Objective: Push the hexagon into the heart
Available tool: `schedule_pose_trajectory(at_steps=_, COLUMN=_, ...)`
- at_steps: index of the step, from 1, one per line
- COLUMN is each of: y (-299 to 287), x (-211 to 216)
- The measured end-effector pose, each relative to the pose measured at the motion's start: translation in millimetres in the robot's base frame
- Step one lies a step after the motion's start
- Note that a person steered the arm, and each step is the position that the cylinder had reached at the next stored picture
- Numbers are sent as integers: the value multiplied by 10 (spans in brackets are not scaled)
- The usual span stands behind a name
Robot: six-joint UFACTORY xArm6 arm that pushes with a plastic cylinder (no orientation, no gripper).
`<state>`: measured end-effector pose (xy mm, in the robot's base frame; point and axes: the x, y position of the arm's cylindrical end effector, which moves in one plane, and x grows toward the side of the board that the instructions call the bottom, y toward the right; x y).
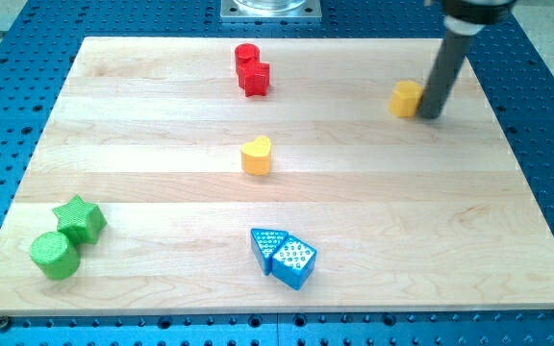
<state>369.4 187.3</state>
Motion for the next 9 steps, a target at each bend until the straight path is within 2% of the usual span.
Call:
schedule_pose_trajectory(at_steps=1, y=-369, x=127)
schedule_pose_trajectory(at_steps=2, y=-419, x=94)
schedule_pose_trajectory(at_steps=4, y=495, x=24)
schedule_pose_trajectory(at_steps=5, y=415, x=-133)
schedule_pose_trajectory(at_steps=6, y=-166, x=-362)
schedule_pose_trajectory(at_steps=7, y=-701, x=-366)
schedule_pose_trajectory(at_steps=8, y=-965, x=-379)
schedule_pose_trajectory(at_steps=9, y=-915, x=-965)
